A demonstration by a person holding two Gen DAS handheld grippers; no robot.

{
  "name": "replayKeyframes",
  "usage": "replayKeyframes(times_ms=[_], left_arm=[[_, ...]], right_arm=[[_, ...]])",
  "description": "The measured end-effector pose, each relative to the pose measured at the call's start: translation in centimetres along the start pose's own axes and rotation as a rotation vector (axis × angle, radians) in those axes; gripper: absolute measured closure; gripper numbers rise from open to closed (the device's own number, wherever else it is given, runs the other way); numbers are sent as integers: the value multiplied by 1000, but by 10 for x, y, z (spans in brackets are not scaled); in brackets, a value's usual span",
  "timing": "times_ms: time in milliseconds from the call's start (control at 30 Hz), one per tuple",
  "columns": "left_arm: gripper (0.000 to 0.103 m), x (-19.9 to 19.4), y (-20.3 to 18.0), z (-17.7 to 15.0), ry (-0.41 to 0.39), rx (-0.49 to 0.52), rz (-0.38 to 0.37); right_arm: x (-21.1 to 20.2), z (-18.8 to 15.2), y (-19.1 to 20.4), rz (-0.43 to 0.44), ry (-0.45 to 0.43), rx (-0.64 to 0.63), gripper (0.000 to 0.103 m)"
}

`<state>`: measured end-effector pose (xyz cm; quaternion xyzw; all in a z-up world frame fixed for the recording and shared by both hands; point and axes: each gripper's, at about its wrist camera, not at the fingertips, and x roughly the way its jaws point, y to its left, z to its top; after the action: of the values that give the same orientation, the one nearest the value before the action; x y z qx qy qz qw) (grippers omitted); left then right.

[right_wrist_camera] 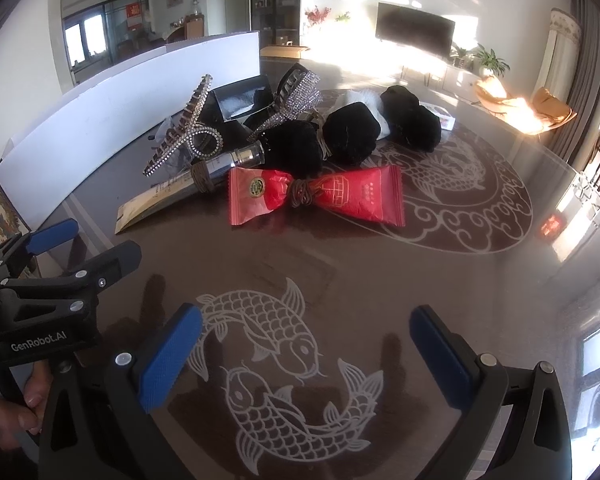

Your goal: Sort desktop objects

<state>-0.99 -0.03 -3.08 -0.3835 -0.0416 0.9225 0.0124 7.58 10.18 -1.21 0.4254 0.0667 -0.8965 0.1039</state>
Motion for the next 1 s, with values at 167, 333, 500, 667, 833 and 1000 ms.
replayKeyframes(times_ms=[167,333,500,667,833,1000], left_arm=[[0,0,1,-1,1,4,5],[0,1,2,-2,2,7,7],[0,1,2,-2,4,12,12],[0,1,2,-2,6,16,16],[0,0,1,-2,7,18,18],[0,1,2,-1,11,18,22]], right_arm=[[1,-1,0,-1,7,-2,0],[2,-2,-1,-1,14,1,0],[4,-2,-2,-1,19,1,0],[6,-1,-1,5,29,-2,0],[8,1,0,4,40,-22,0],[13,6,0,0,59,-53,0]])
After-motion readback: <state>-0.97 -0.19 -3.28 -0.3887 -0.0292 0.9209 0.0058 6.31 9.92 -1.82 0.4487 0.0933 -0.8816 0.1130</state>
